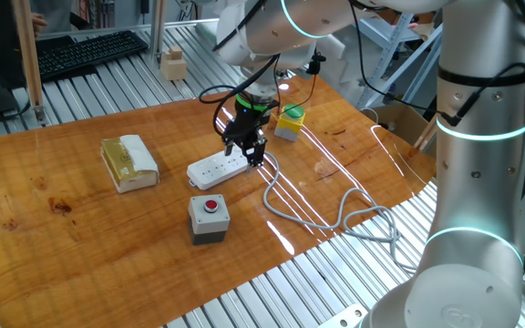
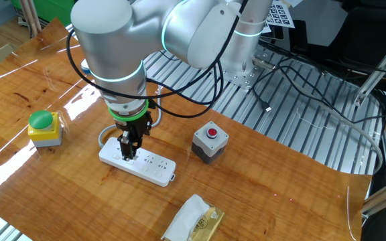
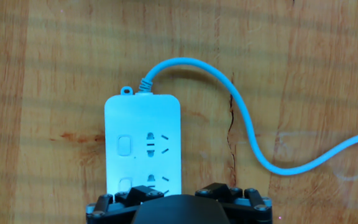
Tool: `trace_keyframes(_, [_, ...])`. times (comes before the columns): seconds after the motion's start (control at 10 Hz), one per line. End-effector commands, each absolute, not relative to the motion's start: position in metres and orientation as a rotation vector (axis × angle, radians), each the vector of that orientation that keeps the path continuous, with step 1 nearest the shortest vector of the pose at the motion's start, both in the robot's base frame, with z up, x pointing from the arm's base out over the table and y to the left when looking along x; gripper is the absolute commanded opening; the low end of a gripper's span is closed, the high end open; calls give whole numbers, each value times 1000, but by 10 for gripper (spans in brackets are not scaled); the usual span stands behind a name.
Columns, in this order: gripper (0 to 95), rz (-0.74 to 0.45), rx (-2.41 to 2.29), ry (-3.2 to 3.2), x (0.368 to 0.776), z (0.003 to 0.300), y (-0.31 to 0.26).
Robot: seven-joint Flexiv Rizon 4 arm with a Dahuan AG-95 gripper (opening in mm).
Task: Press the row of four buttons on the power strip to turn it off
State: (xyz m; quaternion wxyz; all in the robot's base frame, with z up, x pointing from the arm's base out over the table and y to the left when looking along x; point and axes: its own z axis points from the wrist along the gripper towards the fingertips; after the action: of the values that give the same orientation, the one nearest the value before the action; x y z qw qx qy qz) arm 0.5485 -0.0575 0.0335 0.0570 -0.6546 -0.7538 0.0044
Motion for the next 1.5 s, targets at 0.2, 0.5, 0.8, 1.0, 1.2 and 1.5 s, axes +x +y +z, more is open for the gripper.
trace_keyframes(0.2, [760, 8, -1986, -2279, 548, 35, -55])
trace_keyframes(0.5, [760, 8, -1973, -2291, 547, 38, -42])
trace_keyframes(0.8, [760, 7, -1974, -2293, 545, 38, -26])
trace_keyframes(1.0, [760, 2, -1971, -2299, 545, 35, -25])
trace_keyframes(1.2, [760, -6, -1973, -2303, 545, 34, -24])
trace_keyframes(1.5, [760, -19, -1971, -2315, 546, 34, -21])
